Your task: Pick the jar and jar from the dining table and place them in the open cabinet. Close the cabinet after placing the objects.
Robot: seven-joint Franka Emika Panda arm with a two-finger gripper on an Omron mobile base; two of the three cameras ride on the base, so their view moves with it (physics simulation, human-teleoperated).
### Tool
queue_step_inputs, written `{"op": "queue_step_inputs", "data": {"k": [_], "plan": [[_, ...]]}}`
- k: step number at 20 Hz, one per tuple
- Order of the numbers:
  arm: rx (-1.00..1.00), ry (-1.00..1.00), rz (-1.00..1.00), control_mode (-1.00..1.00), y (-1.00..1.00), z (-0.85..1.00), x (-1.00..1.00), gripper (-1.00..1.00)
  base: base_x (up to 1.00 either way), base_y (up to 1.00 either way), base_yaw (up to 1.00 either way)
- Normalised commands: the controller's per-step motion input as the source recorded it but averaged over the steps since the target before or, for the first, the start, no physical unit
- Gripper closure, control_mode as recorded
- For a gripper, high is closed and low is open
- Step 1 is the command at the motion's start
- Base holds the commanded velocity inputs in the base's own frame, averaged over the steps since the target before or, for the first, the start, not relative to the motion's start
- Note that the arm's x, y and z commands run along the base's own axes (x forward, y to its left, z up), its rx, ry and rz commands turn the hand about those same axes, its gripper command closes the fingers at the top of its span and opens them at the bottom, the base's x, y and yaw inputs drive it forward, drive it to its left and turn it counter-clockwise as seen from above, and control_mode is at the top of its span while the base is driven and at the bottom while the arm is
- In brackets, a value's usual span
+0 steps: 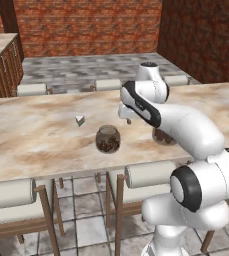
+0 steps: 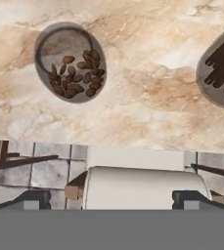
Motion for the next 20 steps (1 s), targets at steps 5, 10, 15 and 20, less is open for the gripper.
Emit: {"op": "queue_step_inputs", "data": {"k": [5,10,15,20], "plan": [[0.0,0.0,0.0,-1.0,0.05,-0.16,0.51,-1.0,0.0,0.0,0.0],[0.0,0.0,0.0,-1.0,0.04,-0.22,0.45,-1.0,0.0,0.0,0.0],[0.0,0.0,0.0,-1.0,0.11,-0.25,0.3,-1.0,0.0,0.0,0.0],[0.0,0.0,0.02,-1.0,0.16,-0.3,0.22,-1.0,0.0,0.0,0.0]]}}
